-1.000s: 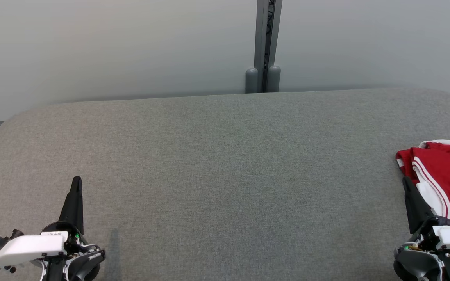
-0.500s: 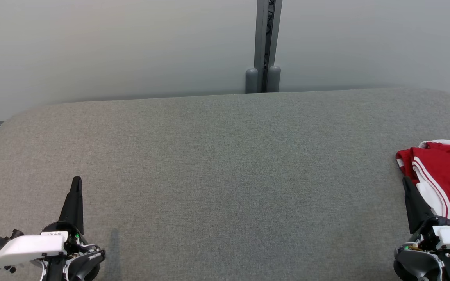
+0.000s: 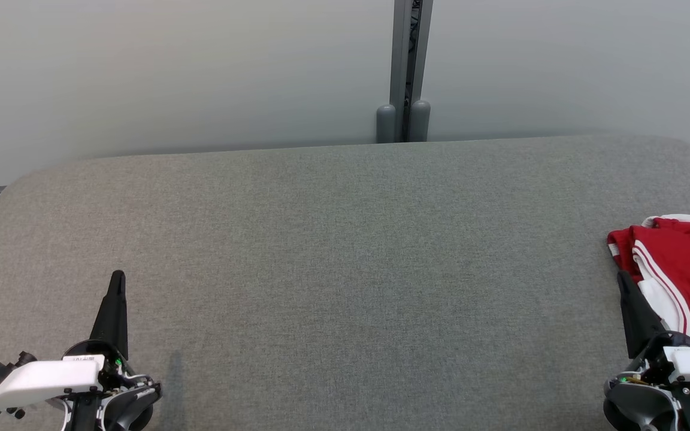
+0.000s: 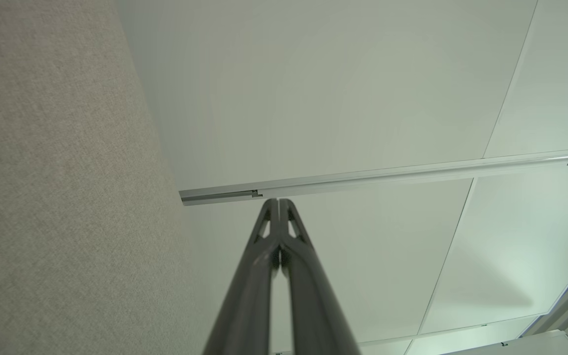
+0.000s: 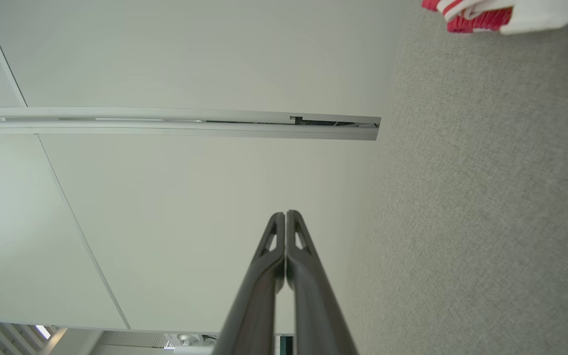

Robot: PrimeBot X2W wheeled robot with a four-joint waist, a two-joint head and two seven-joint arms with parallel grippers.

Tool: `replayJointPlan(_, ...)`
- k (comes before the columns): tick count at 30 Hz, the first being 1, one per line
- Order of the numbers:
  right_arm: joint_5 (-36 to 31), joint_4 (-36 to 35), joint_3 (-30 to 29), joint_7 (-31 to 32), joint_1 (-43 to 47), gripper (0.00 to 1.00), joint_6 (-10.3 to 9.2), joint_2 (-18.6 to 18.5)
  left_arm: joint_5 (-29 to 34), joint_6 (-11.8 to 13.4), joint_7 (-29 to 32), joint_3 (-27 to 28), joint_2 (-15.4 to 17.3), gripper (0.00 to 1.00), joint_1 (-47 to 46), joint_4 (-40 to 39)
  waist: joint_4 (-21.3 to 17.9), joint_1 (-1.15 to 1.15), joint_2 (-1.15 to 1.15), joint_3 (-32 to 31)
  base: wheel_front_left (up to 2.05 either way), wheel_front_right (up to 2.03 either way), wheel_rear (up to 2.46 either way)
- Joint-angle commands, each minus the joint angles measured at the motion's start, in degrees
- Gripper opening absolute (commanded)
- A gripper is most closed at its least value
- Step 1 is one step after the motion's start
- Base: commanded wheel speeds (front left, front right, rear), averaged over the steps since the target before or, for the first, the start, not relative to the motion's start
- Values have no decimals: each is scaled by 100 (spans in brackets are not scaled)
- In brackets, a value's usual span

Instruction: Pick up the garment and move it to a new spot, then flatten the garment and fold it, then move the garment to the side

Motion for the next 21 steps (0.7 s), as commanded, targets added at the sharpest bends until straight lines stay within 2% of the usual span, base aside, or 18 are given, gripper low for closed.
replayJointPlan(1,15,-18,-4,18,-51,0,2,-52,-8,-23,18,22,31,0,-87,-17,0,0,0,0,0,0,0)
replayJointPlan(21,15,-18,-5,18,-51,0,2,-52,-8,-23,18,22,31,0,-87,-17,0,0,0,0,0,0,0)
